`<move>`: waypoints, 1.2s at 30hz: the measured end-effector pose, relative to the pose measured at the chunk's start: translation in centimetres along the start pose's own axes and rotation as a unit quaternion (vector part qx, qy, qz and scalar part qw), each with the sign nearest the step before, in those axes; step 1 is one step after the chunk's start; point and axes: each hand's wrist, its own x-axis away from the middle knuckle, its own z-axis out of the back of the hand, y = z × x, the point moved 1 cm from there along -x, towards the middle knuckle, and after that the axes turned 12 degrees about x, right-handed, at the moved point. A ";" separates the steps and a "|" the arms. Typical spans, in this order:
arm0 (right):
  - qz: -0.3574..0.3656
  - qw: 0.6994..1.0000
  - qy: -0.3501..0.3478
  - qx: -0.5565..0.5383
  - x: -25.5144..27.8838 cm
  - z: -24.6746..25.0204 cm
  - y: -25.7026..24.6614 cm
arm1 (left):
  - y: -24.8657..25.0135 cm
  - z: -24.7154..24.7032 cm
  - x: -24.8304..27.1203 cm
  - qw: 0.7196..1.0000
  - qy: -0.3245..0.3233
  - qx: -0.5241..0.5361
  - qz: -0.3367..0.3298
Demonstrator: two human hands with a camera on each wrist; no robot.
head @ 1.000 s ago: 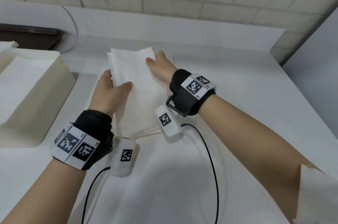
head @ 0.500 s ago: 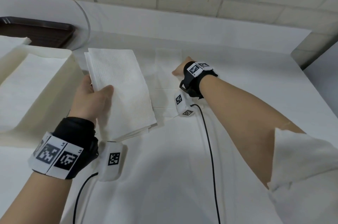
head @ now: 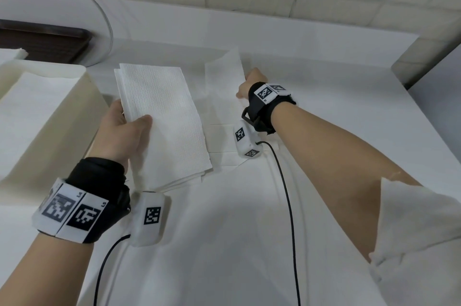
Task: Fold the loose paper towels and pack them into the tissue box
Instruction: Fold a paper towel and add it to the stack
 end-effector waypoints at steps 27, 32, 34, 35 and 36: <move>0.158 0.944 0.052 -0.285 12.8 4.4 -2.2 | 1.2 -3.5 2.7 0.990 -0.070 0.123 -0.003; 0.157 0.977 -0.096 -0.106 16.2 0.9 -1.2 | 0.7 -3.9 3.3 0.994 -0.056 0.090 -0.030; 0.170 0.972 -0.151 -0.056 16.5 0.8 -0.8 | 0.5 -3.1 3.4 0.995 -0.036 0.073 -0.051; 0.173 0.973 -0.149 -0.021 16.0 1.0 -0.6 | 0.4 -2.7 3.6 0.996 -0.027 0.062 -0.058; 0.175 0.976 -0.124 0.034 15.3 1.3 -0.2 | 0.3 -2.2 3.7 0.996 -0.020 0.050 -0.066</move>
